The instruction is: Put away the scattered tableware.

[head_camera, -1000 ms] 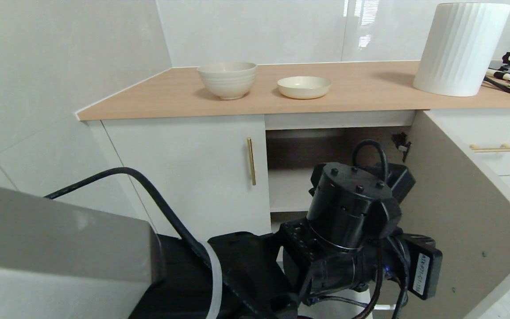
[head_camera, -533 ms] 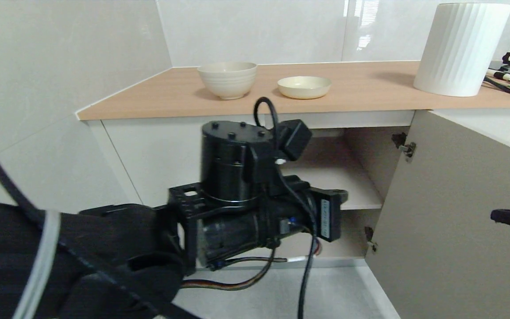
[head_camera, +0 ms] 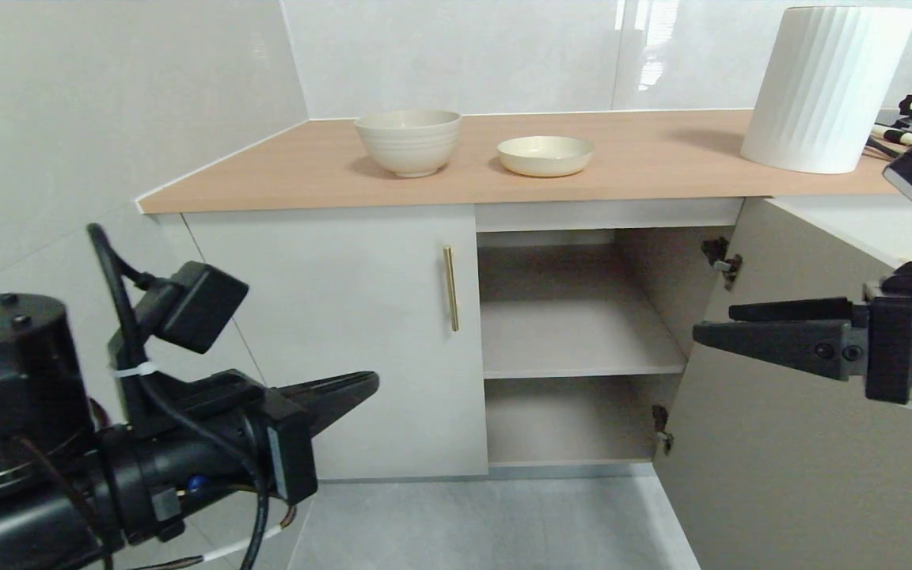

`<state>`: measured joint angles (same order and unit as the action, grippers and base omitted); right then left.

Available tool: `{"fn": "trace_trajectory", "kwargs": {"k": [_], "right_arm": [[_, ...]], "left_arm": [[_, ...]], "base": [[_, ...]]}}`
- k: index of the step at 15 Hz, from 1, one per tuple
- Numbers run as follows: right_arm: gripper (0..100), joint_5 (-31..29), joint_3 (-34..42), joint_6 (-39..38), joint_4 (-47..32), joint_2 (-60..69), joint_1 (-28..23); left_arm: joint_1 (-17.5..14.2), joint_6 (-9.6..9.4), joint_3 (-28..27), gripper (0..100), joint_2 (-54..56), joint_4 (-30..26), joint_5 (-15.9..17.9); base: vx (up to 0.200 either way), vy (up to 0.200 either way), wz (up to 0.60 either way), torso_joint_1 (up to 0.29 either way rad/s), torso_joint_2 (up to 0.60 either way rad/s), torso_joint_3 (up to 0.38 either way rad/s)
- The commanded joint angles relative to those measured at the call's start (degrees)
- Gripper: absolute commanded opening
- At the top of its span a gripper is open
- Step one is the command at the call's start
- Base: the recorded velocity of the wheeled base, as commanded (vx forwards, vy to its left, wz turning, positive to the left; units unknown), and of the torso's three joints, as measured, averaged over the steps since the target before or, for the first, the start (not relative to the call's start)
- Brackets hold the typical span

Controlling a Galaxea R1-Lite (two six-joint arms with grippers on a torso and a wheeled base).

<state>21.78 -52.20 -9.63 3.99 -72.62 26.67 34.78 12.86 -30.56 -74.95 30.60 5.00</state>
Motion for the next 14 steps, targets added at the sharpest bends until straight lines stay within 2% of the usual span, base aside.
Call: {"fn": "trace_trajectory", "kwargs": {"k": [1,2,7,9,14], "right_arm": [[100,-0.8,-0.4,0.0,-0.1,-1.6,-0.2],[100,-3.5,-0.6,0.0,-0.7,-0.7,-0.3],[100,-13.0,-2.3,0.0,-1.8,-0.9,-0.2],[100,-18.2,-3.2,-0.1,-1.8,-1.4,0.0],[100,-18.9,-3.7,-1.4,-1.8,-2.1,0.8]], "left_arm": [[-3.6,-0.03,2.5,100,4.7,0.2,0.1],[-5.2,0.15,2.4,100,5.1,0.2,0.5],[-7.0,0.15,-0.9,100,5.3,-0.5,0.5],[-8.1,0.15,-2.5,100,5.1,-2.5,0.4],[-8.1,0.15,-2.7,100,5.5,-3.7,0.4]], "base": [[0.000,0.000,0.00,0.000,0.00,0.000],[0.000,0.000,0.00,0.000,0.00,0.000],[0.000,0.000,0.00,0.000,0.00,0.000],[0.000,0.000,0.00,0.000,0.00,0.000],[0.000,0.000,0.00,0.000,0.00,0.000]]}}
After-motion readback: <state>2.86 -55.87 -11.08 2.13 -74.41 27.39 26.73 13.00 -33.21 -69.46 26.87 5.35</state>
